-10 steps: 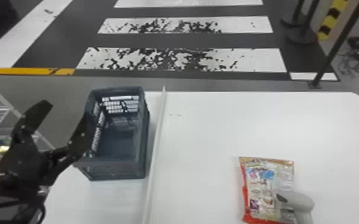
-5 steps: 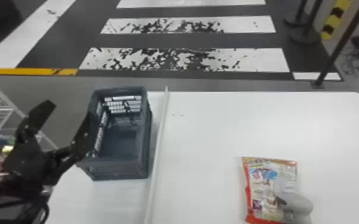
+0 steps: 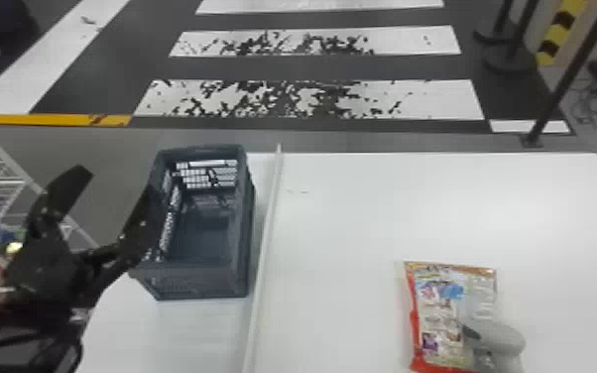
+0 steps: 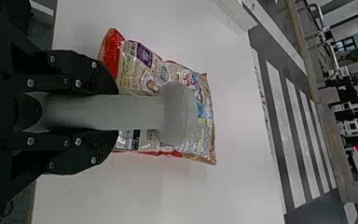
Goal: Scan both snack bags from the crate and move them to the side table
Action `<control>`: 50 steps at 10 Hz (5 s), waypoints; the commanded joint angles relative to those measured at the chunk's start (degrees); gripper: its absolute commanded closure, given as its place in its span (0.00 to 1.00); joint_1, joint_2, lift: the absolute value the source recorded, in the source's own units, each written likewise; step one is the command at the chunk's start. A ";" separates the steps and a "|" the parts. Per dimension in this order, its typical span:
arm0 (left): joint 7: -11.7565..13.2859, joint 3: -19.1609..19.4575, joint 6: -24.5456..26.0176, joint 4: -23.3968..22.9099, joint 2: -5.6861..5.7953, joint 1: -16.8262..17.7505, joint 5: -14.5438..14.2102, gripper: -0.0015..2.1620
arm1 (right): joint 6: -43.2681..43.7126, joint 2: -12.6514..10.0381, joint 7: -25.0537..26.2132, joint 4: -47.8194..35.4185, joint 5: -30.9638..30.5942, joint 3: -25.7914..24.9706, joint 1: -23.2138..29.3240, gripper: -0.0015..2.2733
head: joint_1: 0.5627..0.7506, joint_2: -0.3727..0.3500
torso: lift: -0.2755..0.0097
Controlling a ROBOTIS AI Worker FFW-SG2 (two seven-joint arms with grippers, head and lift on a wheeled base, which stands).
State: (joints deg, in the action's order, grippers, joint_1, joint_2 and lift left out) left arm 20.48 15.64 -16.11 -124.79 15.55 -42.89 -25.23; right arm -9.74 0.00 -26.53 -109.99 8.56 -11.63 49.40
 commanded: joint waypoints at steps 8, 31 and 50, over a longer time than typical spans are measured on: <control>0.00 0.00 0.07 -0.81 0.35 -0.09 0.00 0.03 | -10.78 -0.05 -0.02 0.92 1.46 -14.56 -12.13 0.99 | 0.70 0.39 | 0.86; 0.53 -1.41 2.71 -4.24 -0.17 -1.67 1.58 0.03 | -26.43 3.69 -4.59 -8.22 1.29 -13.68 -12.04 0.06 | 0.70 0.25 | 0.86; 0.97 -0.44 2.18 -3.01 0.44 -2.11 1.58 0.03 | -56.49 9.67 -21.72 11.03 -9.88 -0.32 -36.39 0.99 | 0.70 0.58 | 0.86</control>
State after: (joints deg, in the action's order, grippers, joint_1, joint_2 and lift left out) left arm 21.44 15.24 -13.74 -128.01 15.99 -45.04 -23.64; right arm -66.43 9.67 -48.26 -98.84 -1.38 -11.92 12.91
